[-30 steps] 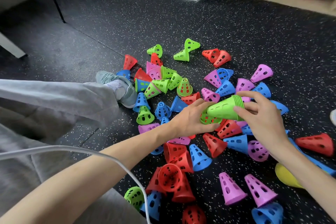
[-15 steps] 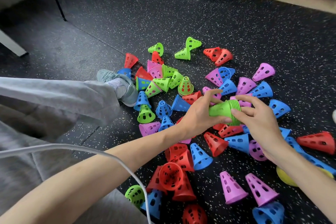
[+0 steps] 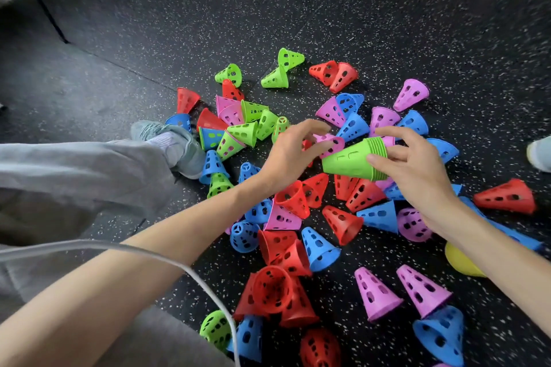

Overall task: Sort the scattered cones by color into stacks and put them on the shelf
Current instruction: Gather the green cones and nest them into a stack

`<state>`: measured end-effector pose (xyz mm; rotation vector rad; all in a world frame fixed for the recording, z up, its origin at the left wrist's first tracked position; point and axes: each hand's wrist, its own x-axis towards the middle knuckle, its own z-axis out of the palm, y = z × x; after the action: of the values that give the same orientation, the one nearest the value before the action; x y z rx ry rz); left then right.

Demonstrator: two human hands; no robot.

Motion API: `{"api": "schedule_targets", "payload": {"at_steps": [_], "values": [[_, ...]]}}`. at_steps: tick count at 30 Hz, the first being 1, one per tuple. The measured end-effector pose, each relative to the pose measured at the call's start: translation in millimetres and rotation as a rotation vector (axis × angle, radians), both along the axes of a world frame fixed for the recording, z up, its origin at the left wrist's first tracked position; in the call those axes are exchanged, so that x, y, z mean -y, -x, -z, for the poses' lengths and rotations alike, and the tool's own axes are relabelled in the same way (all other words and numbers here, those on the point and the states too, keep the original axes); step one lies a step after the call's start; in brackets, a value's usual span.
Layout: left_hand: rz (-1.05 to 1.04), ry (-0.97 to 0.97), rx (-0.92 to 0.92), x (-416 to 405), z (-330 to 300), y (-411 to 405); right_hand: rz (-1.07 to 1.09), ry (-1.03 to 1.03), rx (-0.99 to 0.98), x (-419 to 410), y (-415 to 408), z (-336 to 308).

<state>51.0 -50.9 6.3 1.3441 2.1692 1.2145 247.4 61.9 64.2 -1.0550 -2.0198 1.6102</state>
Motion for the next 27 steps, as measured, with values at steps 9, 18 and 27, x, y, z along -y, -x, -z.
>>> {"api": "schedule_targets", "payload": {"at_steps": [9, 18, 27], "values": [[-0.070, 0.390, -0.201, -17, 37, 105, 0.025, 0.010, -0.022, -12, 5, 8], [-0.140, 0.436, -0.079, -48, 53, 126, 0.029, 0.074, -0.007, -21, 8, 30], [-0.224, 0.412, 0.080, -66, 60, 137, 0.038, 0.093, 0.006, -27, 11, 36]]}}
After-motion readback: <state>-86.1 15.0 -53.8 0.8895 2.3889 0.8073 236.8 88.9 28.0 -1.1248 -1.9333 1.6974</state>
